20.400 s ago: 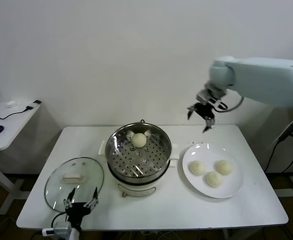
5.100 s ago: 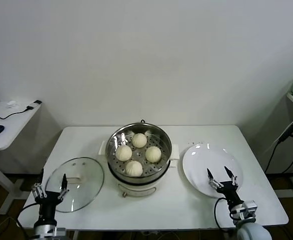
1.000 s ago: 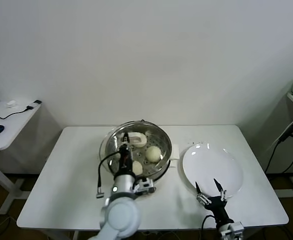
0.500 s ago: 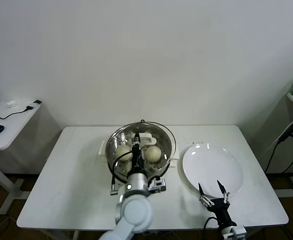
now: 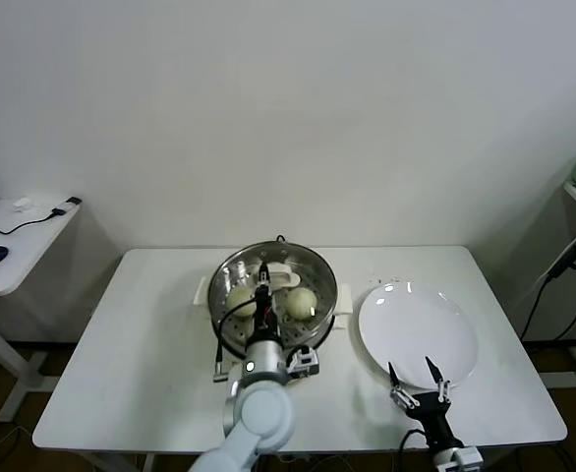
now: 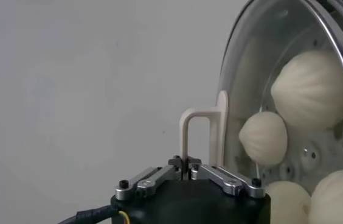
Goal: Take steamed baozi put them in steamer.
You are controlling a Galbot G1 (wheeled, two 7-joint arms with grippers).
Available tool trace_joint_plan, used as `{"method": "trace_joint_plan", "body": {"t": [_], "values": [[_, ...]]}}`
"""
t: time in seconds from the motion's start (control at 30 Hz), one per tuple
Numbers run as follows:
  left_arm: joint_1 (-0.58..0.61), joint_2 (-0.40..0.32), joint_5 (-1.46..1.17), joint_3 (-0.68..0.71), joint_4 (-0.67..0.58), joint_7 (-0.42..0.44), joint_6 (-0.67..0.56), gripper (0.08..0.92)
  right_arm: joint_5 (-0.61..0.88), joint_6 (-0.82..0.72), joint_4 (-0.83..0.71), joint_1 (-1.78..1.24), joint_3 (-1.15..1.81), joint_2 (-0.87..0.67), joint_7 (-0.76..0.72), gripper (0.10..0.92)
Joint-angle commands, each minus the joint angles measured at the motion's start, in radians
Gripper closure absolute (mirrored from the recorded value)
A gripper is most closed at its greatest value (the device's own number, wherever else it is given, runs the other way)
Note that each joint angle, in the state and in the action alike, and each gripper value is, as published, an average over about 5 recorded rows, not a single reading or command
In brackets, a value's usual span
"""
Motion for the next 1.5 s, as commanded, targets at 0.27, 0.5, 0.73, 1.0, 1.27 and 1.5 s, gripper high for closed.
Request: {"method": "trace_joint_plan", "body": {"t": [0.27, 0.5, 0.73, 1.0, 1.27, 1.5], "values": [[0.014, 0.006, 0.001, -0.009, 0.007, -0.025, 0.038, 0.831, -0.026, 0.024, 0.004, 0.0, -0.001, 0.006, -0.005, 0.203], [0.019, 0.033, -0.085, 0.002, -0.094, -0.001, 0.038, 0.637, -0.026, 0.009, 0.018, -0.004, -0.006, -0.001, -0.01, 0.203], [0.08, 0.105, -0.397, -0.015, -0.275, -0.093, -0.03, 0.429, -0.005, -0.038, 0.032, -0.01, -0.013, -0.006, -0.006, 0.203], [0.193, 0.146, -0.891, -0.203, -0.391, -0.342, -0.285, 0.216, 0.039, -0.023, 0.059, -0.005, -0.017, -0.01, 0.048, 0.203], [0.354, 0.151, -1.663, -0.709, -0.373, -0.401, -0.543, 0.177, 0.142, 0.019, 0.069, 0.002, -0.025, -0.06, 0.11, 0.202], [0.476, 0.273, -1.994, -0.876, -0.159, -0.319, -0.743, 0.177, 0.148, 0.013, 0.043, 0.009, -0.002, -0.052, 0.101, 0.203]]}}
